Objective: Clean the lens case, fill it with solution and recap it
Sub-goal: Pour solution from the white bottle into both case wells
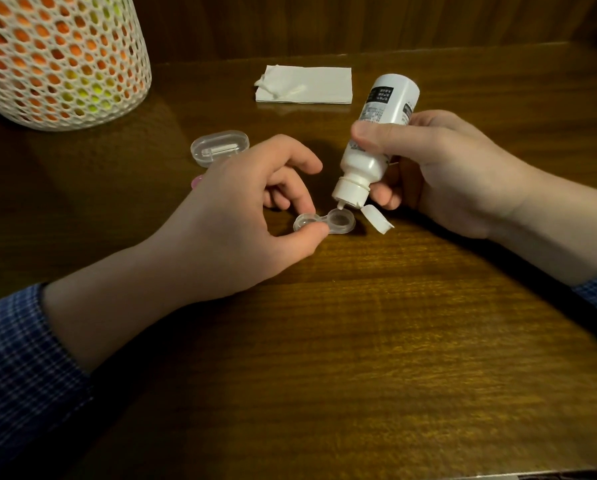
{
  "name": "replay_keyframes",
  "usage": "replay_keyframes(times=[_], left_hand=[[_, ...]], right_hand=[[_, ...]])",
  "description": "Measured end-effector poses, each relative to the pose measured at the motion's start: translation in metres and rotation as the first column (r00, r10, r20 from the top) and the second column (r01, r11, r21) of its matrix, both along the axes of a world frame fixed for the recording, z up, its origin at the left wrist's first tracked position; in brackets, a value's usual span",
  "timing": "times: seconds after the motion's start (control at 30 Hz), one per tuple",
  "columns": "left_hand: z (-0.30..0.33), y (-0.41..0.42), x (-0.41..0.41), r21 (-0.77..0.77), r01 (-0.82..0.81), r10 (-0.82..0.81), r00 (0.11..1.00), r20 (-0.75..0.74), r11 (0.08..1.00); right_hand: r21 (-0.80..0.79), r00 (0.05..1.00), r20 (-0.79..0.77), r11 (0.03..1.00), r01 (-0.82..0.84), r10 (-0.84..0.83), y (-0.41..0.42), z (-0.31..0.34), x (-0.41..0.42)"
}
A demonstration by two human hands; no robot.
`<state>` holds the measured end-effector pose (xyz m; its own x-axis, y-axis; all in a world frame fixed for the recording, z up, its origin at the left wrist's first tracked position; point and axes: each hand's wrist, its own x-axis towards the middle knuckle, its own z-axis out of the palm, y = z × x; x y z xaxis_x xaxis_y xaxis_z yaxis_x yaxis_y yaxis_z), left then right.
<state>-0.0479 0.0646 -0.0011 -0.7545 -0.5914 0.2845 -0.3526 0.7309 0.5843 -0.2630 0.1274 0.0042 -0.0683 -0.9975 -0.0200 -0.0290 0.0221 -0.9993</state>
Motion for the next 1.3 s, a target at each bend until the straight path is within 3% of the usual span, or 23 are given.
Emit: replay_keyframes(times=[1.3], left_hand=[[-0.0027,-0.0039,0.0005,0.014,-0.013,0.013,1.0,-0.018,1.0]], right_hand=[[0.001,0.999,-0.002,0.999,0.042,-0.042,0.0003,0.0013,0.0016]])
